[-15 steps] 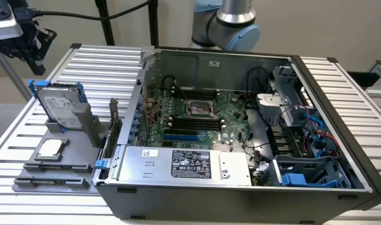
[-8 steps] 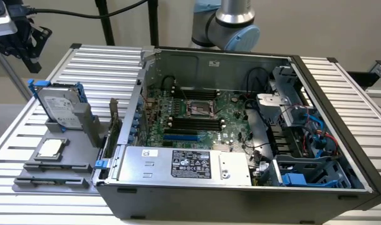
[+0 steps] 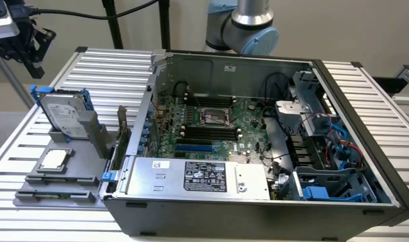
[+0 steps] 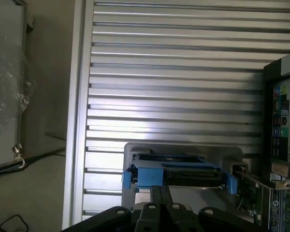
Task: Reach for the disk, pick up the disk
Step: 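Reach for the disk, then pick up the disk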
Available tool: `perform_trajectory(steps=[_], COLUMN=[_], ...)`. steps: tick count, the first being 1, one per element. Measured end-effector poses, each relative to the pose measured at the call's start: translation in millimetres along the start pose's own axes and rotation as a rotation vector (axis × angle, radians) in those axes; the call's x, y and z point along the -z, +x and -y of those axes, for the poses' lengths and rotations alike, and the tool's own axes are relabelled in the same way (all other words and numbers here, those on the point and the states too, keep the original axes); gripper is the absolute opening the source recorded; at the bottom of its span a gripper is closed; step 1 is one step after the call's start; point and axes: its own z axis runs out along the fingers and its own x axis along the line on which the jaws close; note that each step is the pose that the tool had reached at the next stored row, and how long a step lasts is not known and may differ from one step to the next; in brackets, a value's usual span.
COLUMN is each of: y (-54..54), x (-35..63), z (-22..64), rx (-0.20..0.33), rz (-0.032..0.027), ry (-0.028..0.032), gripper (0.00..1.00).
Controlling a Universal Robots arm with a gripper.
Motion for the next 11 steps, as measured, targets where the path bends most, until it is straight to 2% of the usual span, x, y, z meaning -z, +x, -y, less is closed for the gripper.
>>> perform_trajectory(steps=[11], y=[0.0], x=[0.0], z=[0.0], rx=[0.2], rz=[-0.0061], ry=[0.0], gripper=[0.11])
